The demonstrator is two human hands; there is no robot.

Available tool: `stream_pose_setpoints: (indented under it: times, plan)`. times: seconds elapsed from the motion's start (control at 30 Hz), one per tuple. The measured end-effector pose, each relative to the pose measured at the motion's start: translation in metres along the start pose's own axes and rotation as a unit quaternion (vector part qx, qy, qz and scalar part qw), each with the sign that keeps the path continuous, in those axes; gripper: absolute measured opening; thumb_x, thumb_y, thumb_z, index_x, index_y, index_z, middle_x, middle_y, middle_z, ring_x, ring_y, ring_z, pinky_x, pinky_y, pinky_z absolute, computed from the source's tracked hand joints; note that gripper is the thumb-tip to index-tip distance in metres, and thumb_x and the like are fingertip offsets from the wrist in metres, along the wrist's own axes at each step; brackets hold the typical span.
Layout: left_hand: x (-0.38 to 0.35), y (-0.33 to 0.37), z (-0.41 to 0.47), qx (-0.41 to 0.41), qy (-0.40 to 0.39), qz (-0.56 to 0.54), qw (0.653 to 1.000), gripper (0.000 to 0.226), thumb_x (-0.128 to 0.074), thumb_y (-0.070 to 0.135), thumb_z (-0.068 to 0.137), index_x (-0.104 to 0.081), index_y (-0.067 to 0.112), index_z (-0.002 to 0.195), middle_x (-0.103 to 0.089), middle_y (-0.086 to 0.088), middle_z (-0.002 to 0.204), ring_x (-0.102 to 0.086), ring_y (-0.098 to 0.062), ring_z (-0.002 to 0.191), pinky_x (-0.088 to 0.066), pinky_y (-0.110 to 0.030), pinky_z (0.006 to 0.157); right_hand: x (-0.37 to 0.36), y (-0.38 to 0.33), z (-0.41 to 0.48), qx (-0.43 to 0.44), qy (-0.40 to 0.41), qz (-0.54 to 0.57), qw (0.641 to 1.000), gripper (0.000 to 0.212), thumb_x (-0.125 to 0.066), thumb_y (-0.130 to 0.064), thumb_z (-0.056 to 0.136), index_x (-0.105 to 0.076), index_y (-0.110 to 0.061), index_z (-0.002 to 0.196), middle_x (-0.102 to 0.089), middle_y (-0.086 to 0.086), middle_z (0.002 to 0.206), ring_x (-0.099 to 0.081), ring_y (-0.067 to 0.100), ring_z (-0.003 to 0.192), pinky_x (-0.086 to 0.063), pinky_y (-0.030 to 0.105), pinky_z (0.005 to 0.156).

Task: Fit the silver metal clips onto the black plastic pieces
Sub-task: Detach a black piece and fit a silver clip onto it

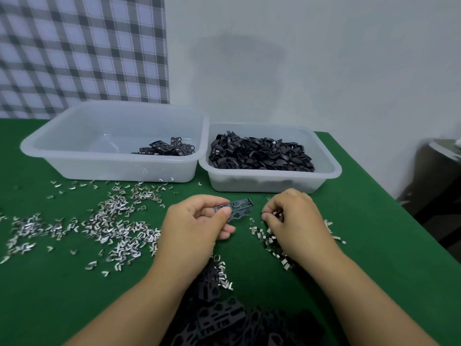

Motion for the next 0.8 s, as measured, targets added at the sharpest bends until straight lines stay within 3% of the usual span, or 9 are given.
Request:
stream_pose_setpoints:
  times: [0.07, 0.13, 0.2, 0.3, 0.4, 0.57, 0.8]
  plan:
    - [0.001, -0.001, 0.000, -0.006, 0.006, 0.010, 1.000, 0.014, -0.068, 0.004, 0.083, -0.071, 0.018, 0.083, -0.069, 0.000, 0.061, -0.070, -0.015, 0.058, -0.053, -0.017, 0.054, 0.002, 0.000, -0.004, 0.012, 0.013, 0.025, 1.000, 0.013, -0.060, -0.019, 0.085, -0.059, -0.025, 0.073, -0.054, -0.012, 0.086, -0.046, 0.009, 0.089, -0.033, 0.022, 0.071]
    - [0.002, -0.002, 0.001, -0.020, 0.011, 0.035, 0.999, 0.019, -0.066, 0.005, 0.085, -0.070, 0.023, 0.087, -0.066, 0.002, 0.062, -0.069, -0.013, 0.057, -0.052, -0.016, 0.054, 0.005, -0.001, -0.009, 0.006, 0.035, 0.099, 0.994, 0.014, -0.060, -0.019, 0.084, -0.057, -0.027, 0.072, -0.059, -0.013, 0.076, -0.050, -0.001, 0.071, -0.032, 0.012, 0.058]
    - [0.002, -0.003, 0.000, -0.041, 0.006, 0.073, 0.996, 0.026, -0.063, 0.006, 0.086, -0.068, 0.031, 0.091, -0.061, 0.006, 0.063, -0.068, -0.011, 0.056, -0.052, -0.019, 0.051, 0.008, -0.004, -0.013, -0.008, 0.050, 0.197, 0.979, 0.015, -0.062, -0.014, 0.081, -0.059, -0.024, 0.070, -0.065, -0.008, 0.068, -0.053, -0.002, 0.057, -0.037, 0.008, 0.050]
    - [0.000, -0.004, -0.002, -0.065, -0.019, 0.135, 0.989, 0.028, -0.062, 0.011, 0.087, -0.067, 0.039, 0.091, -0.063, 0.012, 0.067, -0.067, -0.013, 0.058, -0.055, -0.033, 0.052, 0.007, -0.007, -0.017, -0.035, 0.038, 0.330, 0.943, 0.016, -0.064, -0.006, 0.078, -0.062, -0.019, 0.069, -0.069, 0.002, 0.067, -0.061, 0.015, 0.058, -0.047, 0.016, 0.051]
    - [-0.002, -0.003, -0.004, -0.085, -0.039, 0.157, 0.983, 0.022, -0.062, 0.016, 0.087, -0.069, 0.037, 0.088, -0.067, 0.005, 0.065, -0.065, -0.012, 0.057, -0.051, -0.023, 0.052, 0.008, -0.009, -0.019, -0.035, 0.034, 0.392, 0.919, 0.016, -0.067, -0.001, 0.076, -0.064, -0.015, 0.070, -0.068, 0.004, 0.064, -0.060, 0.010, 0.055, -0.048, 0.016, 0.052]
    - [-0.003, 0.000, -0.007, -0.133, -0.046, 0.198, 0.970, 0.015, -0.067, 0.019, 0.084, -0.070, 0.035, 0.083, -0.064, 0.004, 0.064, -0.060, -0.001, 0.050, -0.048, -0.017, 0.053, 0.007, -0.013, -0.021, -0.004, 0.020, 0.424, 0.906, 0.020, -0.067, 0.003, 0.075, -0.068, -0.016, 0.073, -0.066, 0.000, 0.063, -0.055, 0.001, 0.054, -0.045, 0.011, 0.053]
    - [-0.004, 0.004, -0.008, -0.176, -0.045, 0.232, 0.956, 0.008, -0.071, 0.027, 0.078, -0.068, 0.034, 0.074, -0.062, 0.006, 0.069, -0.054, -0.011, 0.056, -0.044, -0.020, 0.056, 0.006, -0.021, -0.028, 0.074, -0.007, 0.329, 0.941, 0.026, -0.065, 0.000, 0.076, -0.063, -0.025, 0.082, -0.061, 0.000, 0.068, -0.048, 0.005, 0.054, -0.042, 0.014, 0.053]
Point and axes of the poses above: each hand's wrist, its own z-axis towards the middle knuckle, its own x-axis out of the back of the hand, y = z × x, the point moved 1 cm from there along z, towards the middle knuckle
